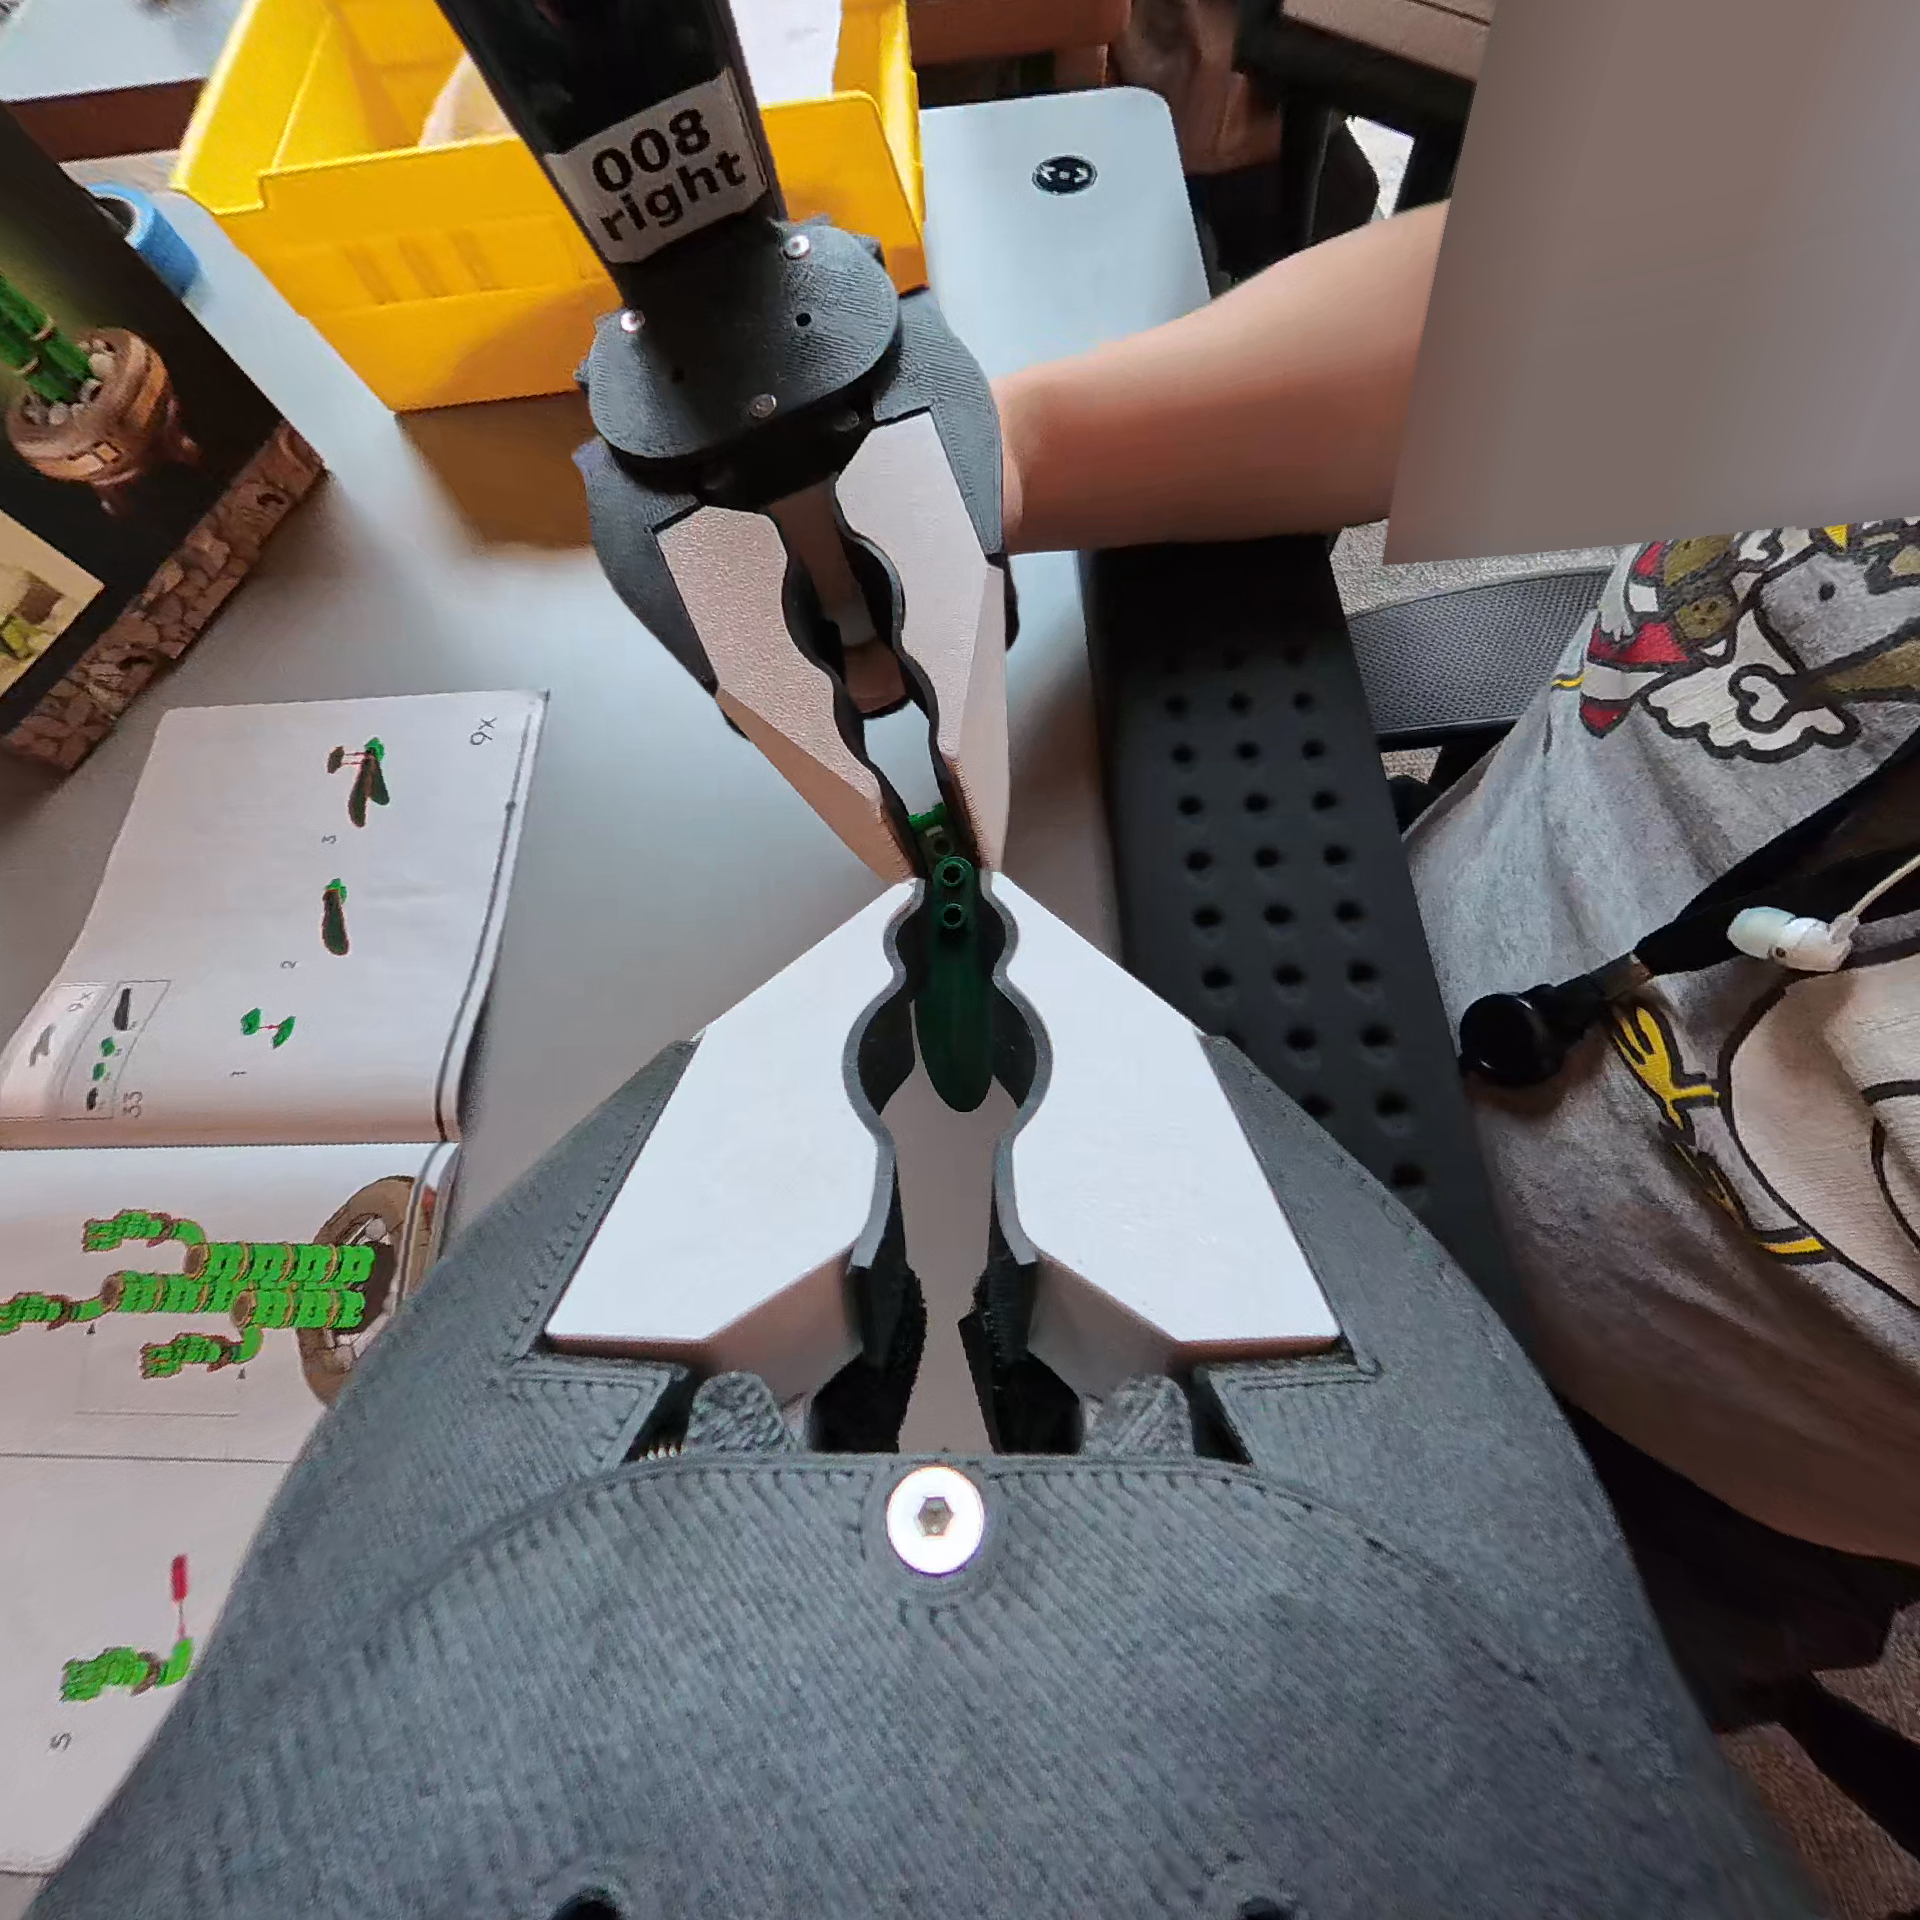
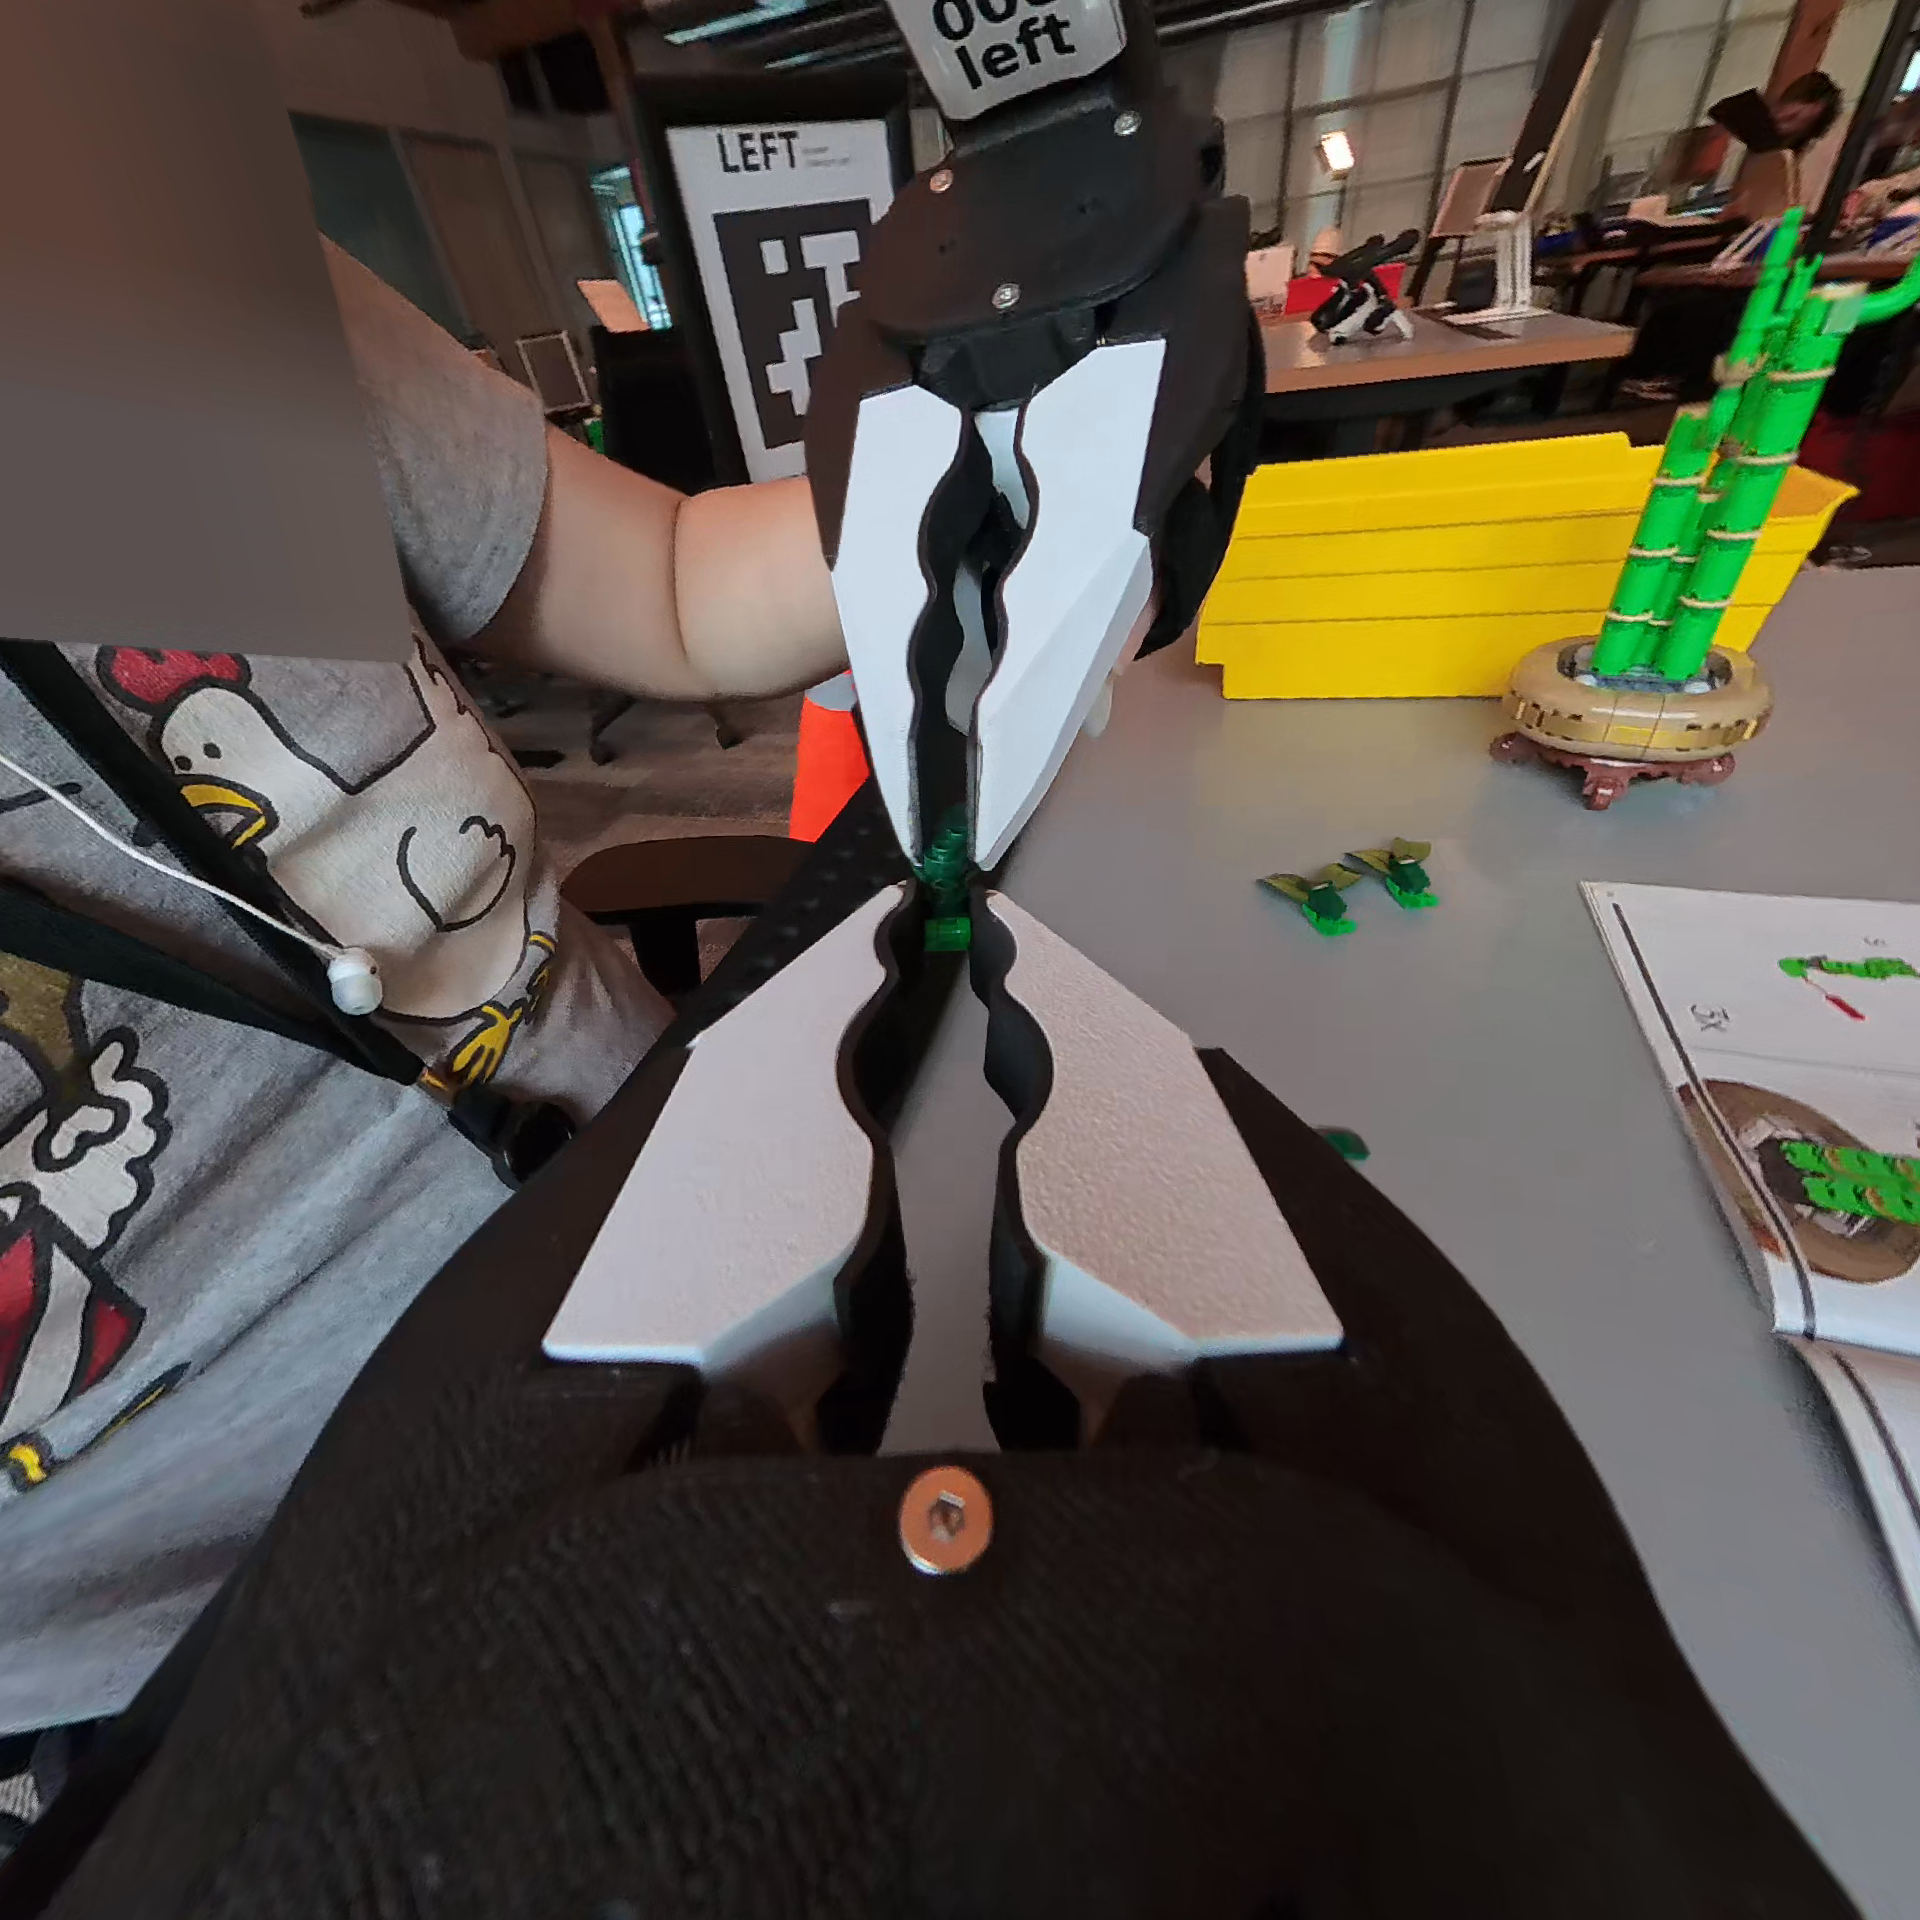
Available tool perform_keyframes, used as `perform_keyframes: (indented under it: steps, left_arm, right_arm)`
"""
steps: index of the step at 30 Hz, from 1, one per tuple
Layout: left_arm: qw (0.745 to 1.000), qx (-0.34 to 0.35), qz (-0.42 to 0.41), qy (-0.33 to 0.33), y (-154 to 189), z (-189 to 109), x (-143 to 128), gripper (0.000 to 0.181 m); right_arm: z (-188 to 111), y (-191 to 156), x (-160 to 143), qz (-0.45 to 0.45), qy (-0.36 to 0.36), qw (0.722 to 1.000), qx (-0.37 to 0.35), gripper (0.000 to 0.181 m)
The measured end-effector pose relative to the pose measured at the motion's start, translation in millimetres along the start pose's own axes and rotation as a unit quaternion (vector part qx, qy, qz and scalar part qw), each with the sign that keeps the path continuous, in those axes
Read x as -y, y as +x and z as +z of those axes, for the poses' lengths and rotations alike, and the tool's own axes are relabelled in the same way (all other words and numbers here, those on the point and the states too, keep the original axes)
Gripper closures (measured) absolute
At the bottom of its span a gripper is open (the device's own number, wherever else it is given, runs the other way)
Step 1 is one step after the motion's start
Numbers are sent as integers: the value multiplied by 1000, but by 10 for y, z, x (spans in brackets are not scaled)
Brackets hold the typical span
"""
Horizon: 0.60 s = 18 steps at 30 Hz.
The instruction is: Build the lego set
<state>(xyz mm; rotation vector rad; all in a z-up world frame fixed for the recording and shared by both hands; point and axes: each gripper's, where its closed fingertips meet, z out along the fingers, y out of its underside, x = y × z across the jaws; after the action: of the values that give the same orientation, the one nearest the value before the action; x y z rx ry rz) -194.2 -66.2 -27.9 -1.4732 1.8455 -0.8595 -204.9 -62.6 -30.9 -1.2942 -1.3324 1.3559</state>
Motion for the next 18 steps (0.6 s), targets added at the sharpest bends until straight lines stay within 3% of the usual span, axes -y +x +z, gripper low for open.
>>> perform_keyframes:
  steps: [9,18]
  left_arm:
    - [998,-52,15,-14,157,78,-80,175]
    - [998,-46,31,24,186,-2,1,174]
  right_arm:
    - [48,-125,-123,27,7,1000,0,176]
    - [68,-167,-5,25,49,998,14,176]
